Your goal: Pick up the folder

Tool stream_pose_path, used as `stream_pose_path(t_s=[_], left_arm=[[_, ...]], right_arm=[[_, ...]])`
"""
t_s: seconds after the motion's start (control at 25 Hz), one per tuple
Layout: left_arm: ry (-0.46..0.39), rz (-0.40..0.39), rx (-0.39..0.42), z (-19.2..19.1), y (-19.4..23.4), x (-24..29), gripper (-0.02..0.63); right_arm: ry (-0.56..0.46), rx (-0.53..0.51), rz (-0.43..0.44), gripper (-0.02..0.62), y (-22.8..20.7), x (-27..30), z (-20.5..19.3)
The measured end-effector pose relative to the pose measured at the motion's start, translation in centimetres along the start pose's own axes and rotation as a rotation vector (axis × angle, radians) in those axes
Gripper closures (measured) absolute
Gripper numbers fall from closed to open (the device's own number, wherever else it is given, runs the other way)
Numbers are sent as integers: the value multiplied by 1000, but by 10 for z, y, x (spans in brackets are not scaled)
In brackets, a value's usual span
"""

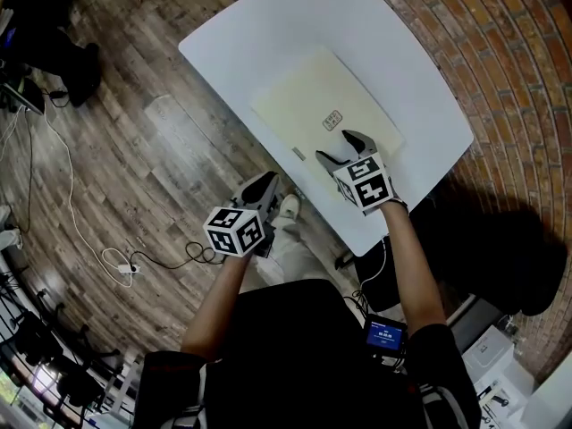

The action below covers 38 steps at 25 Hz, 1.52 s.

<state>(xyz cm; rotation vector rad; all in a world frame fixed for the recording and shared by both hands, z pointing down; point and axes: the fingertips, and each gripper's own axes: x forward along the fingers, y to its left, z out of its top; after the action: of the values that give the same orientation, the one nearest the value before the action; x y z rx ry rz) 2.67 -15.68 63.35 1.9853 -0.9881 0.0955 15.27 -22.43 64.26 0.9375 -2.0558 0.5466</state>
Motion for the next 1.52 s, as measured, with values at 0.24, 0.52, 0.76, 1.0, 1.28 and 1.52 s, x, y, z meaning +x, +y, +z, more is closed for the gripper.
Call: stream_pose_path(t_s=[0.24,0.52,0.76,1.0,1.28,1.52], left_arm=[[28,-29,-77,-16,7,7,576],[11,-102,-222,-24,14,14,449],[-18,-129,-285,-26,21,13,418],[-61,-203,-368,-27,21,18,358],[-98,-245,-477,-30,18,21,281],[-132,-262,-540,-30,21,24,273]], right_arm=[[-1,-22,14,293,14,0,-2],[-4,-45,32,293,28,1,-2],[0,-70,52,293,45,0,-4],[-6,-84,62,293,54,-1,-4],[-19,-94,81,293,70,-4,-3],[-19,-121,101,293,83,-4,-7]])
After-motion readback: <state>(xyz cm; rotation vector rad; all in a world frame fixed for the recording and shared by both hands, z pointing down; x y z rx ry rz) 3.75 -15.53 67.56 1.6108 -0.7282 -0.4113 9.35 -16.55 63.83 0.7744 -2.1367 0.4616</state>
